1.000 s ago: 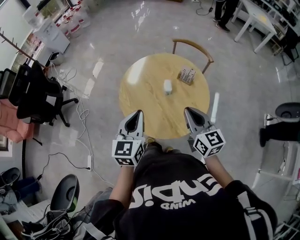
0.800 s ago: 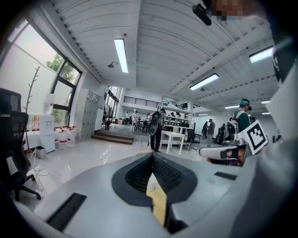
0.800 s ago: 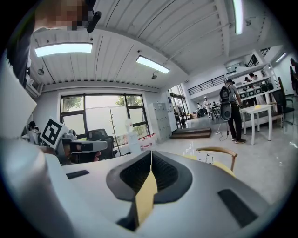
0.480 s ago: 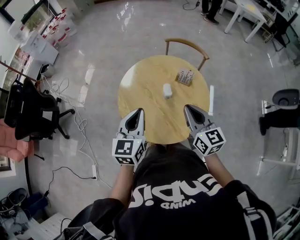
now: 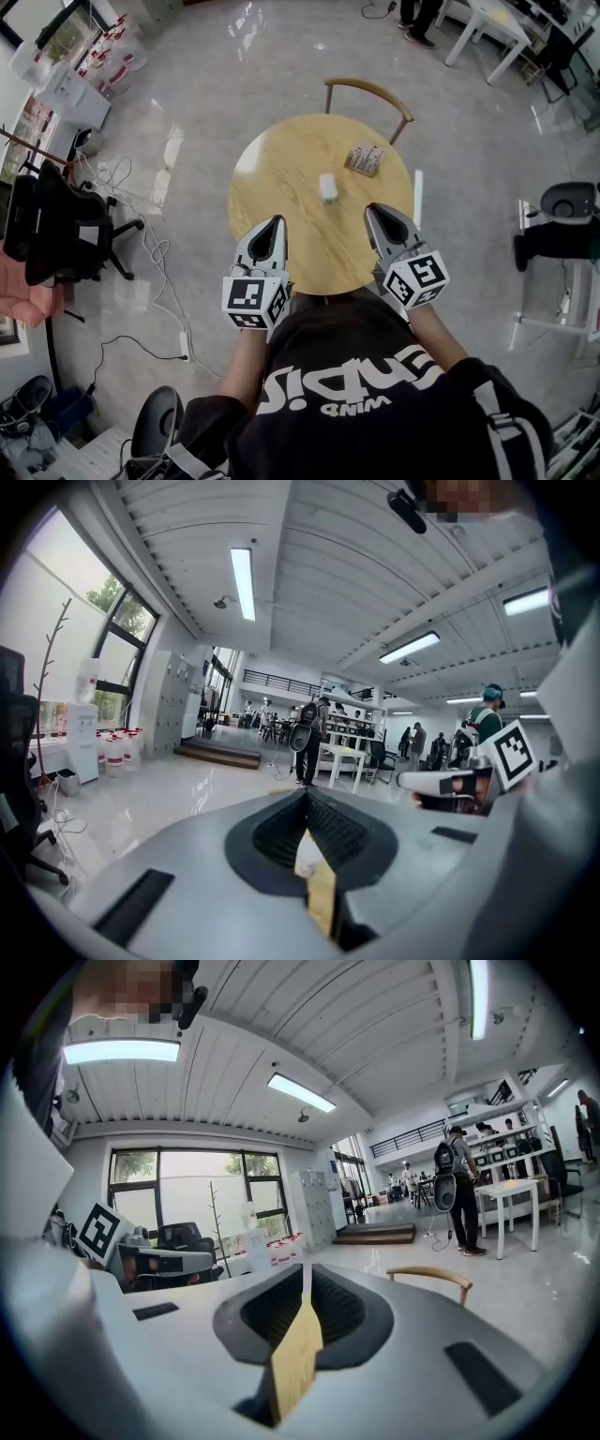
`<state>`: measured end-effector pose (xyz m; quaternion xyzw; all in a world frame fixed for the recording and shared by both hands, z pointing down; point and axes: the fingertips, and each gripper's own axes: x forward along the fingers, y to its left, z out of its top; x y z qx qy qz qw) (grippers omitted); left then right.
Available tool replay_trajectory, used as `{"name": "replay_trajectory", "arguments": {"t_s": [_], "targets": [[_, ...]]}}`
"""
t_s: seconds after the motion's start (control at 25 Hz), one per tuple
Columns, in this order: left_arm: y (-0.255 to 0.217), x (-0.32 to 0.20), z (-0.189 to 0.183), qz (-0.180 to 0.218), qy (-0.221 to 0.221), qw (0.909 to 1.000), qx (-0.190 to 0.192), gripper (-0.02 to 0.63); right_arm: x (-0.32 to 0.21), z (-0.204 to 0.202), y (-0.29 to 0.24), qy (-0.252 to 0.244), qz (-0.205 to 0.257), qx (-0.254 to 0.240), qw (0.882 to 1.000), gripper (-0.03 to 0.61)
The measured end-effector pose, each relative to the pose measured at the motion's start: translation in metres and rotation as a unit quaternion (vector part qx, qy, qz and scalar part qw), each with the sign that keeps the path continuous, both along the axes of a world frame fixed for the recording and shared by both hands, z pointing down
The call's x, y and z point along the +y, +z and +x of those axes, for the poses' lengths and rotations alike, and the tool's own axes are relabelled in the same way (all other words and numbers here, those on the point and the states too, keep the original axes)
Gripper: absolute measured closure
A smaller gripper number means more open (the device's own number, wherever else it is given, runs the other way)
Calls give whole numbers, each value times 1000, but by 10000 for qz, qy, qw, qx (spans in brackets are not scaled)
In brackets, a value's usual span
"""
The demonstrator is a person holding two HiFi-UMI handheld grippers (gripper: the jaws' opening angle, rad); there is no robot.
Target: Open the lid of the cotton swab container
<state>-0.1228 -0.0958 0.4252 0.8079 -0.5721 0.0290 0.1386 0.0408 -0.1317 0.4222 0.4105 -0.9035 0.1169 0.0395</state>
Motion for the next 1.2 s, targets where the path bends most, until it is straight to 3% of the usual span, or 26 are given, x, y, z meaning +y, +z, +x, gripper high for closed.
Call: {"name": "replay_trajectory", "arguments": {"t_s": [0.08, 0.2, 0.36, 0.56, 1.2], "targets": [[0, -5, 2, -2, -3, 10000, 11, 604, -4, 1, 1, -37, 10, 19, 10000, 572], [1, -10, 5, -5, -23, 10000, 31, 604, -10, -1, 2, -132, 10, 35, 9999, 492], [1, -16, 3, -14, -67, 10000, 29, 604, -17, -7, 4, -201, 6, 43, 9998, 452], [4, -27, 2, -31, -83, 10000, 23, 604, -30, -13, 11, -210, 34, 129, 9997, 333], [5, -53, 2, -63, -91, 9999, -115, 604, -64, -34, 73, -305, -472, 362, 9978, 314]]}}
